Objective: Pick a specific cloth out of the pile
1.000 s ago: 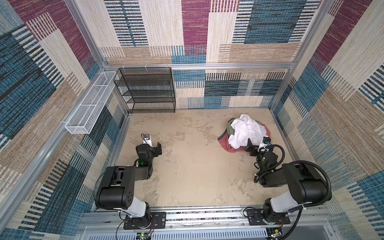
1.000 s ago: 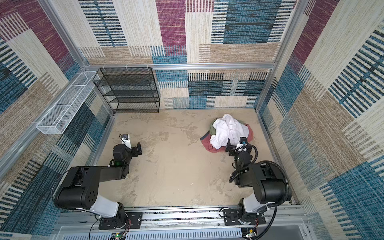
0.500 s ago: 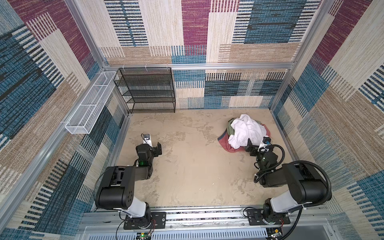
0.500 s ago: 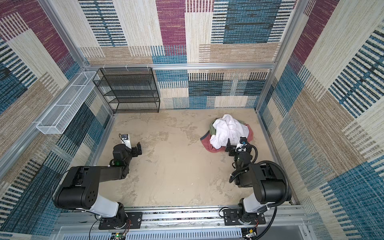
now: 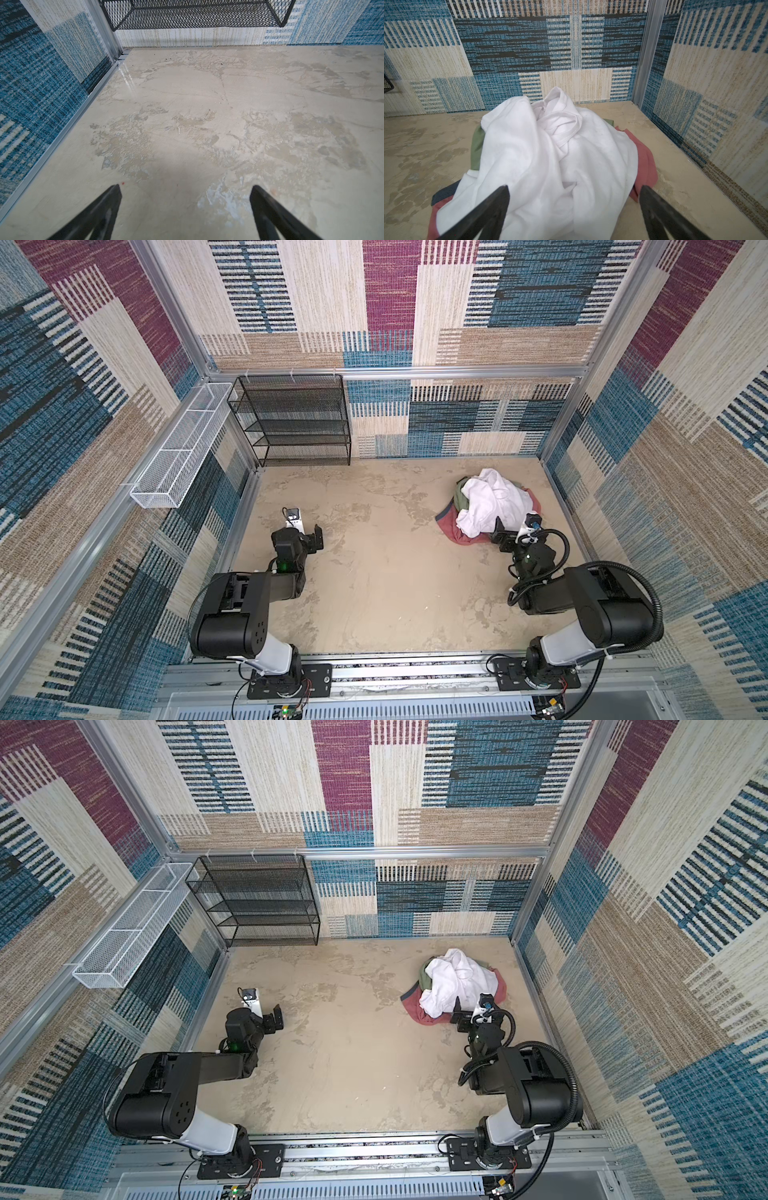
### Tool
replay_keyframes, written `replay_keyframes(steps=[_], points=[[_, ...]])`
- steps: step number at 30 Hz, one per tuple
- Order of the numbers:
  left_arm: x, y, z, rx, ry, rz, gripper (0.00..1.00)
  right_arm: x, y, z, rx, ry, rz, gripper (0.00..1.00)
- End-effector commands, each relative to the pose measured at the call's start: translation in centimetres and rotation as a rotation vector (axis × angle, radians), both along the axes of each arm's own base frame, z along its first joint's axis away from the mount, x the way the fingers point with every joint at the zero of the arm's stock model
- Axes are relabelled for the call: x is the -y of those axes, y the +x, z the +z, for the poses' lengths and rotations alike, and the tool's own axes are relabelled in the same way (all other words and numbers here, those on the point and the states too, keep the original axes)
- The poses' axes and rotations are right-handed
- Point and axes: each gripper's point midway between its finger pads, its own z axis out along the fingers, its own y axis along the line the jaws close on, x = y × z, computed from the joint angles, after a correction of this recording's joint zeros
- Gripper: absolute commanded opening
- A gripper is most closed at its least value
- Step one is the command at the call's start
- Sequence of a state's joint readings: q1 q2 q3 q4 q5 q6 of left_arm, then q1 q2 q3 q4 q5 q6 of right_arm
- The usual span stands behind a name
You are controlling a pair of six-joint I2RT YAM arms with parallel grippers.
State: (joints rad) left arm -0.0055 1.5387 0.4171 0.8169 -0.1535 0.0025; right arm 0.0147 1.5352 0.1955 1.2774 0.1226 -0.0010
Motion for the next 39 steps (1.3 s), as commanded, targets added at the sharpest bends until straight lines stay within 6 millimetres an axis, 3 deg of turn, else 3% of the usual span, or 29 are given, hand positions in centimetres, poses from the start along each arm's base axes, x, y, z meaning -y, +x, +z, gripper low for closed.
replay_keyframes(steps=[1, 4, 7, 10, 12, 15, 18, 23, 27, 33, 36, 39], points=[[0.0, 0.2, 0.4, 0.012, -0.010, 0.004, 1.00, -0.1, 0.1, 0.8, 0.031, -0.001, 0.006, 1.00], [0.0, 0.1, 0.4, 0.015, -0.008, 0.005, 0.83, -0.1, 0.1, 0.8, 0.032, -0.001, 0.005, 1.00], [-0.2, -0.2, 1.4, 0.038, -0.005, 0.014, 0.80, 0.3, 0.2, 1.4, 0.032, 0.007, -0.024, 1.00], [-0.2, -1.0, 3.6, 0.063, 0.002, 0.023, 0.75, -0.2, 0.1, 1.9, 0.043, -0.024, -0.018, 1.00], [0.4, -1.5, 5.3, 0.073, 0.013, 0.006, 0.72, -0.4, 1.2, 2.5, -0.012, -0.032, -0.049, 0.97], [1.5, -2.3, 7.0, 0.061, -0.068, -0.011, 0.69, -0.5, 1.9, 4.5, -0.035, 0.030, -0.060, 0.94], [4.1, -2.2, 8.5, 0.045, -0.162, -0.081, 0.64, -1.7, 1.4, 7.1, -0.006, 0.102, 0.004, 0.93], [10.6, -1.2, 10.2, -0.029, -0.204, -0.220, 0.64, -3.9, 1.5, 8.8, -0.086, 0.153, 0.073, 0.90], [16.7, 0.7, 9.8, -0.127, -0.272, -0.342, 0.62, -5.7, 1.7, 9.3, -0.139, 0.207, 0.134, 0.87], [27.7, 3.3, 7.0, -0.269, -0.332, -0.543, 0.57, -8.7, 1.7, 8.6, -0.220, 0.222, 0.226, 0.86], [33.0, 3.7, 4.2, -0.350, -0.328, -0.618, 0.56, -9.3, 1.5, 8.1, -0.249, 0.233, 0.246, 0.86], [37.0, 4.3, 1.8, -0.422, -0.347, -0.661, 0.55, -9.6, 1.2, 8.0, -0.261, 0.250, 0.256, 0.86]])
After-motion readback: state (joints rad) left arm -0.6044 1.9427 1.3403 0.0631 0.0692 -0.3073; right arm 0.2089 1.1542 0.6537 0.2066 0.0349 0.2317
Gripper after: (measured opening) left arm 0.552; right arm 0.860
